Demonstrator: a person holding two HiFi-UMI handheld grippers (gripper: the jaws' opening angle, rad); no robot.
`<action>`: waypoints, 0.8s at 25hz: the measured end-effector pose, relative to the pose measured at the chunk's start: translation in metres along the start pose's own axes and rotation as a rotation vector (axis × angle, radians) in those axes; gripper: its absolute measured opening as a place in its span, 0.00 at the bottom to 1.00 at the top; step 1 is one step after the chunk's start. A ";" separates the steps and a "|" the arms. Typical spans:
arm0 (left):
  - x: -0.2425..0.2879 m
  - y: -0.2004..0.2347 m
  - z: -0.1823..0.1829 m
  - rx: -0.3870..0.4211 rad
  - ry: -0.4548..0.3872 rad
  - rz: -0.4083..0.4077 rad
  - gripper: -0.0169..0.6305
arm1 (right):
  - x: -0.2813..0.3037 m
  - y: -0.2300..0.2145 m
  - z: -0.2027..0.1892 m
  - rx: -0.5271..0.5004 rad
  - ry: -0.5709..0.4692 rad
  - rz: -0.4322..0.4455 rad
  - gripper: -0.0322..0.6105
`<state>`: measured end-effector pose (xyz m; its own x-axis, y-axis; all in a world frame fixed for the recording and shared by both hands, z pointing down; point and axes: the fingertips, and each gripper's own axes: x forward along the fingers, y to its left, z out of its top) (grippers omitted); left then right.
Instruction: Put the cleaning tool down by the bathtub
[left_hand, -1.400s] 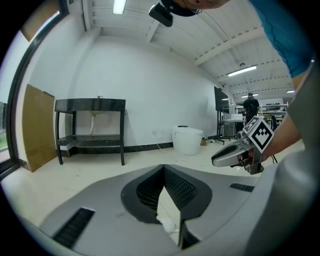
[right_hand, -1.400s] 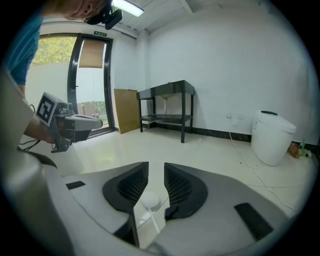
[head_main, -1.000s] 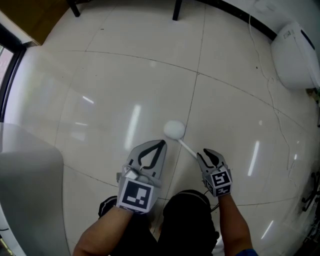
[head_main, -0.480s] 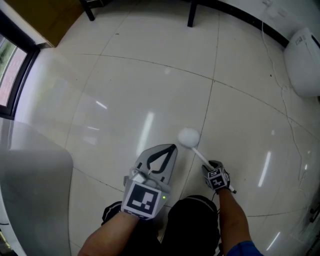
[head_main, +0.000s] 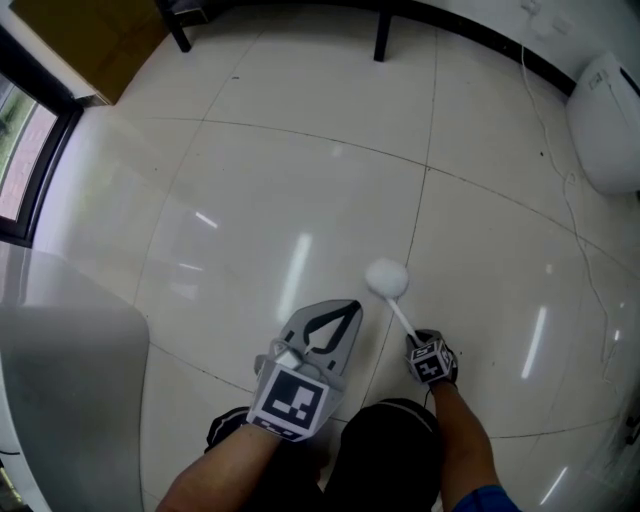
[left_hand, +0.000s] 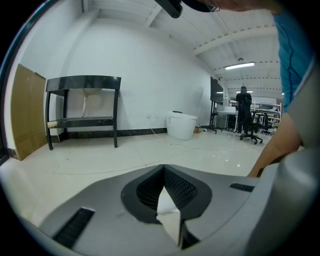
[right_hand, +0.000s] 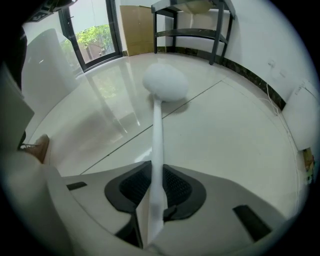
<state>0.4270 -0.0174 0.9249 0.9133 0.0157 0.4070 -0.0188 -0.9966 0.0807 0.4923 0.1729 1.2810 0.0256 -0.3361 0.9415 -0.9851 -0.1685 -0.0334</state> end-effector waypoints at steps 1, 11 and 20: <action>0.002 0.000 0.000 -0.001 0.001 0.000 0.03 | -0.003 -0.001 0.004 0.015 -0.013 -0.008 0.19; -0.012 0.012 -0.002 0.004 0.037 0.066 0.03 | -0.118 -0.018 0.090 0.043 -0.277 -0.124 0.19; -0.118 -0.016 0.071 -0.202 0.035 0.117 0.03 | -0.336 0.034 0.166 -0.046 -0.383 -0.188 0.19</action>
<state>0.3487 -0.0094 0.8111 0.8855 -0.0923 0.4554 -0.2077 -0.9553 0.2102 0.4783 0.1268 0.9075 0.2577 -0.6252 0.7367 -0.9638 -0.2206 0.1499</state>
